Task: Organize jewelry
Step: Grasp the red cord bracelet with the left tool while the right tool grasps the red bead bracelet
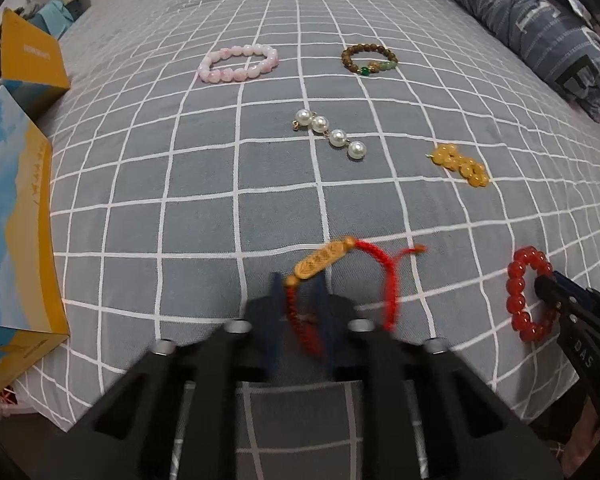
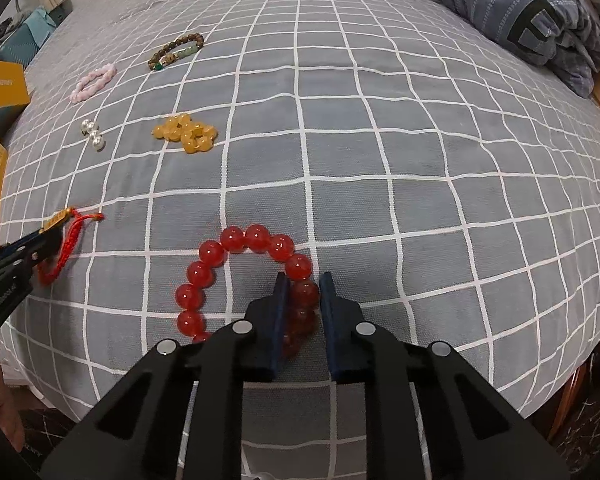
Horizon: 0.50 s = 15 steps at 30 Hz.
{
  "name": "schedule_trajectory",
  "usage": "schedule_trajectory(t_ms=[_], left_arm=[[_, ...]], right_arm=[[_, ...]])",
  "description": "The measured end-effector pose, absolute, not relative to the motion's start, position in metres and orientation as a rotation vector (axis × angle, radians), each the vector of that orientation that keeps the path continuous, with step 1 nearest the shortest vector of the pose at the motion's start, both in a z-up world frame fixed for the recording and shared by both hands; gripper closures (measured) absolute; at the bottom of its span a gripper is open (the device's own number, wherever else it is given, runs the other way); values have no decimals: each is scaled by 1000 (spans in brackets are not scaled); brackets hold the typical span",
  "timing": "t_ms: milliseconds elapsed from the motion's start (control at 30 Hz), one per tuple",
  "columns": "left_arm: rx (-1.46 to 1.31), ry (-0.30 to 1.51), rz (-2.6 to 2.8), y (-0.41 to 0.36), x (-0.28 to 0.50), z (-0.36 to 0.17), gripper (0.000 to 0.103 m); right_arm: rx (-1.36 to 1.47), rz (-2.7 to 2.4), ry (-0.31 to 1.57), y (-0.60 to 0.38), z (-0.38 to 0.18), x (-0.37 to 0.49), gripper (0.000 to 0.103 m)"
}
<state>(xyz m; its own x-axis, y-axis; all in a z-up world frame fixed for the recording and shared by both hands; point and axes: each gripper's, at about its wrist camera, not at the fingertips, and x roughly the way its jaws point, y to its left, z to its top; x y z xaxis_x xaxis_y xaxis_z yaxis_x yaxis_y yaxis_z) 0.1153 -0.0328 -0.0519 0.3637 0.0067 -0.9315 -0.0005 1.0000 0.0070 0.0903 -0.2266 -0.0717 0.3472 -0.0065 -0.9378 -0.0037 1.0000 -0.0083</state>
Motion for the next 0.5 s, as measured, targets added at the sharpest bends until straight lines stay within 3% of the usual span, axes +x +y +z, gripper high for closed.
schedule_trajectory(t_ms=[500], left_arm=[[-23,1158,-16,-30,108,-37,96]], right_arm=[[32,-3,1183,-232,-60,77,89]])
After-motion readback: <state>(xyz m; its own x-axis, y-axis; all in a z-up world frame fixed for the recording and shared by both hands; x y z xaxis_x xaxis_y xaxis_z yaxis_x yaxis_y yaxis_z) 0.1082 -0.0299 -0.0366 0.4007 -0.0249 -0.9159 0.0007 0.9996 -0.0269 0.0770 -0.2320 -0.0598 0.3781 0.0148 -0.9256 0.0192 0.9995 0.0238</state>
